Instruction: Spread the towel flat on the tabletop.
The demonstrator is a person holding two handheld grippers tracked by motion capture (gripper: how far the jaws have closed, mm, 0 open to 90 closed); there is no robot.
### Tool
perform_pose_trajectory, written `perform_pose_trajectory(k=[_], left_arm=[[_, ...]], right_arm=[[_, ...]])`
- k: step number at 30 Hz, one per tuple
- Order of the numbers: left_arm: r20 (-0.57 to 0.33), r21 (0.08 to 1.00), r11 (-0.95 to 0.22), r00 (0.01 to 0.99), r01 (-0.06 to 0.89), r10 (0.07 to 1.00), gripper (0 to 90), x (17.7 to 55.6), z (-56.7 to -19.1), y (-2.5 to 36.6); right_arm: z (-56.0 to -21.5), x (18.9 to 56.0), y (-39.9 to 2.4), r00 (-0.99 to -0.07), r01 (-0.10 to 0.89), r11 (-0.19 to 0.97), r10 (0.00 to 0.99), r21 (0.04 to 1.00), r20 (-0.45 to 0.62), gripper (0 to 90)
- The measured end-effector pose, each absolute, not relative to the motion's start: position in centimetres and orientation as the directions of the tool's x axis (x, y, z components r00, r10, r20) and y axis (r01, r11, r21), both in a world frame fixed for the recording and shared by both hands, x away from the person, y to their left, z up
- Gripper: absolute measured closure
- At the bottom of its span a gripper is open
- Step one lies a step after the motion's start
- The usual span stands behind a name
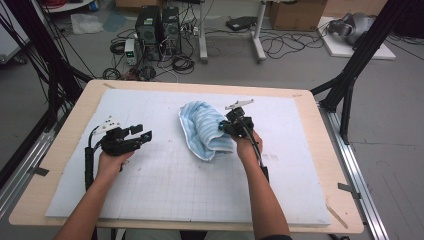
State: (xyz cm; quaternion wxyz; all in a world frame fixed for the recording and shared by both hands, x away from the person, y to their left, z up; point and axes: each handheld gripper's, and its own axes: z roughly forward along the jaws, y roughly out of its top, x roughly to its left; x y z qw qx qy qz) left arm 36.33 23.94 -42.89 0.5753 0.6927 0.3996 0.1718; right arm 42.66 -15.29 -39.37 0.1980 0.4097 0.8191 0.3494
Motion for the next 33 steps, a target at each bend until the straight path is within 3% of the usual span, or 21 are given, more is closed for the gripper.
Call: perform_pose_trajectory(k=[5,8,9,10,11,15,18,20,27,28,33], left_arm=[[-0.225,0.932,-0.022,0.624,0.363,0.748,42.2,36.3,-43.0,23.7],[-0.23,0.929,-0.025,0.63,0.368,0.742,42.2,36.3,-43.0,23.5],[-0.228,0.929,-0.028,0.633,0.369,0.74,42.2,36.3,-43.0,23.5],[-0.234,0.927,-0.031,0.639,0.375,0.733,42.2,36.3,-43.1,23.4],[-0.235,0.925,-0.035,0.642,0.378,0.73,42.2,36.3,-43.1,23.3],[-0.255,0.919,-0.035,0.66,0.393,0.707,40.8,36.3,-43.3,22.6],[-0.269,0.914,-0.041,0.678,0.404,0.684,38.4,36.2,-43.3,21.6],[-0.26,0.911,-0.067,0.695,0.406,0.67,36.1,36.2,-43.3,20.8],[-0.242,0.907,-0.131,0.75,0.4,0.615,32.8,36.0,-43.3,17.5],[-0.233,0.909,-0.141,0.759,0.392,0.608,32.3,36.0,-43.2,16.7],[-0.169,0.911,-0.216,0.796,0.351,0.582,31.9,36.2,-42.8,13.4]], right_arm=[[-38.1,41.9,-15.1,-0.436,0.436,0.486,0.85,0.757,-0.295,82.7],[-38.7,42.4,-15.5,-0.38,0.474,0.519,0.849,0.711,-0.366,80.7],[-39.0,42.6,-15.8,-0.367,0.507,0.503,0.861,0.7,-0.353,78.7],[-39.6,42.5,-16.6,-0.354,0.527,0.456,0.885,0.718,-0.302,70.6],[-39.6,42.5,-16.6,-0.354,0.527,0.456,0.885,0.718,-0.302,70.6],[-39.6,41.3,-18.1,-0.381,0.495,0.38,0.903,0.782,-0.198,56.4],[-39.3,39.6,-19.4,-0.386,0.457,0.32,0.912,0.83,-0.139,53.5],[-39.5,37.6,-20.6,-0.437,0.436,0.29,0.896,0.852,-0.082,48.5],[-40.8,34.3,-22.3,-0.494,0.432,0.276,0.869,0.858,-0.03,39.8],[-41.3,33.4,-23.0,-0.491,0.427,0.258,0.871,0.867,-0.017,34.0],[-41.9,32.5,-23.6,-0.546,0.416,0.23,0.837,0.88,0.039,33.9]])
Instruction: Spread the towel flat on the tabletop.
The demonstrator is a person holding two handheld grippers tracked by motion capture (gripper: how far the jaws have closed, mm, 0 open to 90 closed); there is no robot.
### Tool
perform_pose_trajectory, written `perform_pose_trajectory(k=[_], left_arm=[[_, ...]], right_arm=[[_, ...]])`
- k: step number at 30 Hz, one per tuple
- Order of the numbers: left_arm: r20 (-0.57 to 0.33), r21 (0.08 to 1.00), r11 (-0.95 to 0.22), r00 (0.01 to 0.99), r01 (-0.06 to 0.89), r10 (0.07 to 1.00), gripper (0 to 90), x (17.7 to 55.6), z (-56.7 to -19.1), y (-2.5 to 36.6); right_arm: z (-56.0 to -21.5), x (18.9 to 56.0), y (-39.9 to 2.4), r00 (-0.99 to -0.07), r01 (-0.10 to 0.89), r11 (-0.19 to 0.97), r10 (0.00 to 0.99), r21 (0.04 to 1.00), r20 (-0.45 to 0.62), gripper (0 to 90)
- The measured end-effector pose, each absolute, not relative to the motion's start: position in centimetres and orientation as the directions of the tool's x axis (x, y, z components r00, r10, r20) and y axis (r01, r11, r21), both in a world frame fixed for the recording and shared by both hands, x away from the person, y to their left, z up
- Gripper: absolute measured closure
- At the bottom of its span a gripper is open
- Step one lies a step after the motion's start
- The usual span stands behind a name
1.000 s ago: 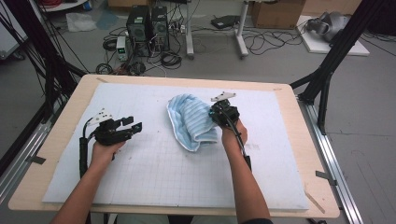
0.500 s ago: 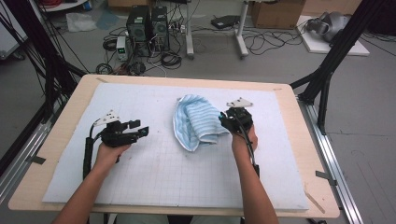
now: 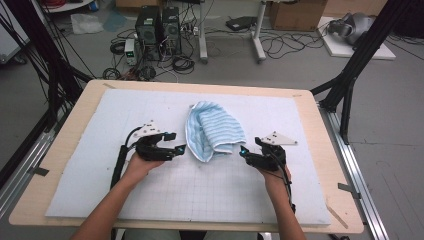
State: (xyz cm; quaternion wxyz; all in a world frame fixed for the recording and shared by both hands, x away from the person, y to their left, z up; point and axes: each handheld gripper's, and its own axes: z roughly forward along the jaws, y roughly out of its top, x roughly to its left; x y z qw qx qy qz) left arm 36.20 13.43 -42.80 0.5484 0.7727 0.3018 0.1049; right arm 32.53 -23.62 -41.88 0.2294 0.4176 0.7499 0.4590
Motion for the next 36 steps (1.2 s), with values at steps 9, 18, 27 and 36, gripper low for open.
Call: perform_pose_trajectory(k=[9,18,27,36], left_arm=[[-0.091,0.86,-0.397,0.863,0.319,0.497,32.1,36.0,-44.2,7.3],[-0.023,0.814,-0.486,0.854,0.318,0.52,82.5,36.5,-44.5,7.6],[-0.07,0.869,-0.366,0.816,0.332,0.573,85.2,36.0,-42.9,12.3],[-0.102,0.896,-0.281,0.774,0.345,0.625,85.1,35.0,-42.7,17.7]], right_arm=[[-42.3,32.7,-23.8,-0.581,0.429,0.21,0.809,0.878,0.091,35.6],[-42.6,32.8,-23.4,-0.598,0.432,0.247,0.799,0.867,0.07,35.3],[-42.6,32.6,-23.1,-0.562,0.475,0.208,0.819,0.855,0.113,35.7],[-43.1,32.4,-19.8,-0.664,0.428,0.336,0.747,0.839,0.039,53.4]])
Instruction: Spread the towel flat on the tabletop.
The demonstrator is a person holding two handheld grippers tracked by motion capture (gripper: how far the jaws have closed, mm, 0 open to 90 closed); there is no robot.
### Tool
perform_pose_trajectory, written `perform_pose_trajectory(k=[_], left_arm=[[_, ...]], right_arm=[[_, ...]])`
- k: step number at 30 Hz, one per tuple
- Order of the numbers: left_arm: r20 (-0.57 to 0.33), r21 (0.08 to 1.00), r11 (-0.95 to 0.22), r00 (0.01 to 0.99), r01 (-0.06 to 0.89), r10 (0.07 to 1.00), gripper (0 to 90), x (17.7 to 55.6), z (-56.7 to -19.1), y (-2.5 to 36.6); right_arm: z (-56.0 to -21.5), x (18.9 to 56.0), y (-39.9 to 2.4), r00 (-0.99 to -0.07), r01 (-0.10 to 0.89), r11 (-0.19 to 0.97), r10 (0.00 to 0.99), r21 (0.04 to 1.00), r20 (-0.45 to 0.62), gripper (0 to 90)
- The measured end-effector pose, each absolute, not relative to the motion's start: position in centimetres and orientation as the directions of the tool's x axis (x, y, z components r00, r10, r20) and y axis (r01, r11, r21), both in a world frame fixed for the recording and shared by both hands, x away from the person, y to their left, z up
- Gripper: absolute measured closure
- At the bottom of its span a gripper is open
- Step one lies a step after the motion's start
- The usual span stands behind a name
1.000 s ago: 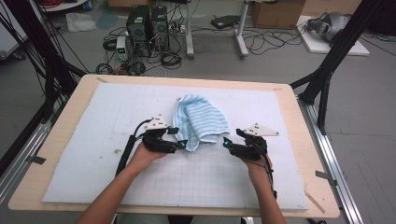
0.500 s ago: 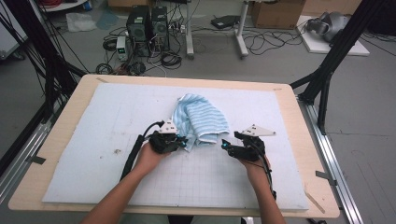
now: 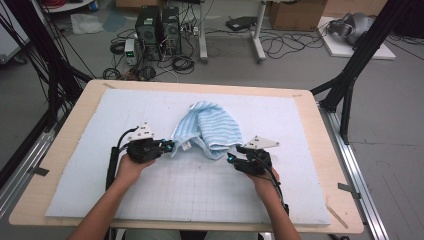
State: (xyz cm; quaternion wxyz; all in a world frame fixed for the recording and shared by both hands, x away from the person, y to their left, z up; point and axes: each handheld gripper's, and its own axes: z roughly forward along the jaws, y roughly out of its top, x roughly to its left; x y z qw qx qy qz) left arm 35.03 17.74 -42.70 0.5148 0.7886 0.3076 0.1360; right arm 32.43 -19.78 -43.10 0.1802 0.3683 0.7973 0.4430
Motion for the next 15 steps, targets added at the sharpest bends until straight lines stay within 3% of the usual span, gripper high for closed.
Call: perform_pose_trajectory(k=[8,13,15], left_arm=[[-0.111,0.897,-0.261,0.754,0.357,0.647,85.0,33.9,-43.2,21.1],[-0.112,0.899,-0.247,0.736,0.361,0.667,84.9,33.5,-43.3,22.9],[-0.113,0.9,-0.242,0.729,0.364,0.676,84.9,33.4,-43.3,23.5]], right_arm=[[-43.8,33.7,-16.5,-0.678,0.437,0.355,0.734,0.826,0.043,53.5],[-43.9,34.9,-13.7,-0.733,0.439,0.38,0.675,0.814,0.08,52.0],[-44.1,35.4,-12.6,-0.744,0.427,0.422,0.667,0.8,0.045,59.7]])
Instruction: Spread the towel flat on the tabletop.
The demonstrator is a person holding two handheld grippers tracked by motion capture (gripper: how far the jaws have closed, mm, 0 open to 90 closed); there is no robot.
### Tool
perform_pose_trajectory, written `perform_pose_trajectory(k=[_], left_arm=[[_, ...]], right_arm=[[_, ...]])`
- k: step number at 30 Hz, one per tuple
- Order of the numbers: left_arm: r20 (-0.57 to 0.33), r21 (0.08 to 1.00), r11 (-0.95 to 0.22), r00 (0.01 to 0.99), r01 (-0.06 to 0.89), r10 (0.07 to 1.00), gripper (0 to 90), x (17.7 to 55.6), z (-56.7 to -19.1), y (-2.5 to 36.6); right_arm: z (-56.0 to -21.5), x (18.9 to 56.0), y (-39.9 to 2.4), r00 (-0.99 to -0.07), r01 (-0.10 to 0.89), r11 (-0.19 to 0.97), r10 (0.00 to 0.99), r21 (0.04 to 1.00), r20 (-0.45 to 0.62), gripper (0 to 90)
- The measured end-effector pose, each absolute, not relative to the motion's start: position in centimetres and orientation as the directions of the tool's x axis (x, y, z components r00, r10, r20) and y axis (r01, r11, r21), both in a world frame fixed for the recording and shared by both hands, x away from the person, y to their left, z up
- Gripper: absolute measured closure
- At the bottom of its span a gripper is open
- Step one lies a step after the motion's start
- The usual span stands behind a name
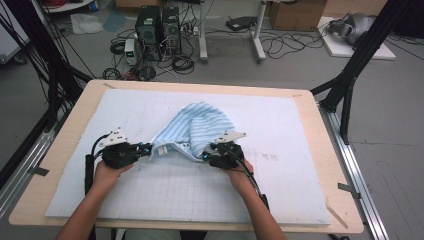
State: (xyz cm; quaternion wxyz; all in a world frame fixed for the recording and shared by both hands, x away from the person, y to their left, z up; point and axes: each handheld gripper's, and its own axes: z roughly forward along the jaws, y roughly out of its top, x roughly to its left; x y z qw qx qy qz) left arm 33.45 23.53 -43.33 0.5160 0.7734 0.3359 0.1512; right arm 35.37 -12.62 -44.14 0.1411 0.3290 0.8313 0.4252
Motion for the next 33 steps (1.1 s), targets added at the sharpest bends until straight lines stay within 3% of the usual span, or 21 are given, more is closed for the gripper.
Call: perform_pose_trajectory(k=[3,7,17,19,21,25,33], left_arm=[[-0.119,0.9,-0.236,0.725,0.368,0.678,84.9,33.2,-43.4,24.2],[-0.12,0.896,-0.234,0.714,0.377,0.69,85.0,33.2,-43.6,25.0],[-0.148,0.893,-0.236,0.747,0.383,0.649,85.1,32.9,-44.2,25.3],[-0.143,0.894,-0.241,0.751,0.377,0.645,84.8,32.9,-44.2,25.2],[-0.15,0.897,-0.229,0.749,0.377,0.645,83.3,32.9,-44.2,25.3],[-0.172,0.902,-0.182,0.712,0.392,0.681,68.5,33.0,-44.2,25.8],[-0.158,0.92,-0.137,0.667,0.367,0.728,62.1,33.0,-44.0,26.7]], right_arm=[[-44.7,36.6,-12.3,-0.734,0.461,0.43,0.677,0.776,0.061,77.6],[-44.4,37.5,-12.7,-0.709,0.489,0.405,0.7,0.772,0.082,83.1],[-43.7,40.3,-13.5,-0.524,0.553,0.281,0.849,0.784,0.065,84.3],[-43.6,40.4,-13.5,-0.523,0.553,0.271,0.849,0.788,0.075,83.4],[-43.4,40.2,-13.5,-0.529,0.548,0.274,0.846,0.79,0.074,76.7],[-42.6,39.3,-14.3,-0.526,0.53,0.235,0.845,0.815,0.098,63.0],[-41.7,36.4,-17.4,-0.529,0.487,0.278,0.848,0.828,0.027,69.5]])
